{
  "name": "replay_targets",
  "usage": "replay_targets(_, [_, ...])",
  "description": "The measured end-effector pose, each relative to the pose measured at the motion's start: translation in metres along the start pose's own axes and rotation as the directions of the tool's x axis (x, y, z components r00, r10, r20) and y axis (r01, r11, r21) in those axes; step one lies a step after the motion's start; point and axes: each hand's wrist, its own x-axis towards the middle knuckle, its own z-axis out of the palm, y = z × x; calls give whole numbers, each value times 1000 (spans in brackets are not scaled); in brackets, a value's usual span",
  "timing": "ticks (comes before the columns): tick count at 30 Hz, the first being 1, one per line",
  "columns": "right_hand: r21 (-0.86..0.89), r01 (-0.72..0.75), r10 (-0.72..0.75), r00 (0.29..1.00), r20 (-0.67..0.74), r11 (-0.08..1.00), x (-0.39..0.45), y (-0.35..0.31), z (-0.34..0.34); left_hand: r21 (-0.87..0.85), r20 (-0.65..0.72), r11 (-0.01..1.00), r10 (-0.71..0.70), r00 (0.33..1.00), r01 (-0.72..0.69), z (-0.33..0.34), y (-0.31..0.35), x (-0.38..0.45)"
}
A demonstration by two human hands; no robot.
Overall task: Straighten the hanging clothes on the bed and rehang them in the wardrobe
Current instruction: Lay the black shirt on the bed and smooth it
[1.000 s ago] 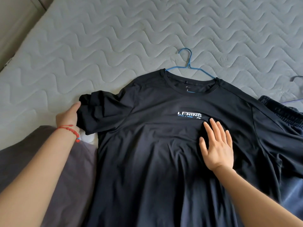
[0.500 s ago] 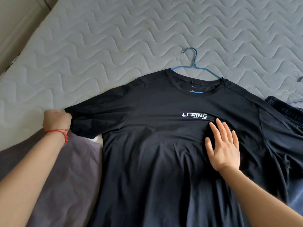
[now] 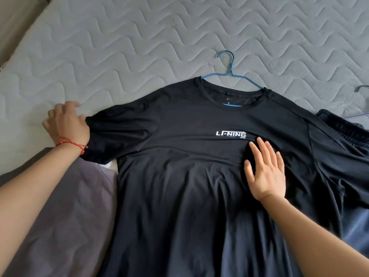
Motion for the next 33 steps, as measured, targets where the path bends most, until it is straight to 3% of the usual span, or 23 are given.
replay_targets(2, [-4, 8, -8, 1000, -1, 1000, -1, 1, 1, -92, -27, 996, 10, 1000, -13, -9, 23, -24])
replay_targets(5, [-17, 13, -12, 1000, 24, 1000, -2, 2, 1, -114, 27, 945, 312, 950, -307, -13, 65, -98])
replay_targets(8, [-62, -18, 21, 999, 47, 998, -2, -4, -5, -103, 179, 822, 569, 802, -560, -4, 100, -191])
replay_targets(10, [-61, -88, 87, 996, -24, 994, -14, -19, -10, -90, 316, 748, 648, 693, -658, 6, 109, -239])
replay_targets(12, [44, -66, 70, 992, -101, 997, -47, -45, -10, -63, 409, 740, 632, 659, -670, 14, 103, -263])
replay_targets(15, [87, 181, -183, 983, 17, 980, -115, -68, 5, -13, 442, 766, 581, 683, -643, 20, 86, -263])
replay_targets(16, [60, 201, -205, 977, 56, 978, -129, -61, 8, -4, 447, 771, 571, 689, -637, 21, 79, -259])
replay_targets(21, [-12, -171, 171, 984, 42, 985, -151, 18, -5, 47, 454, 784, 536, 712, -619, 10, 47, -255])
replay_targets(24, [22, -377, 377, 926, 24, 926, -171, 24, -14, 68, 418, 893, 379, 825, -445, 0, 47, -265])
replay_targets(26, [59, -328, 330, 944, -25, 943, -190, -2, -15, 41, 360, 941, 301, 883, -337, -10, 59, -283])
replay_targets(28, [91, -63, 65, 998, -18, 994, -214, -39, -9, -24, 345, 877, 457, 820, -479, -19, 70, -319])
replay_targets(30, [73, 162, -166, 984, 63, 984, -237, -59, -1, -84, 402, 748, 630, 665, -658, -26, 66, -360])
replay_targets(31, [54, 174, -179, 979, 99, 983, -245, -57, 3, -82, 441, 716, 650, 619, -693, -28, 57, -372])
replay_targets(33, [46, 57, -62, 992, 111, 997, -258, -33, 8, -27, 510, 728, 599, 617, -685, -31, 32, -382])
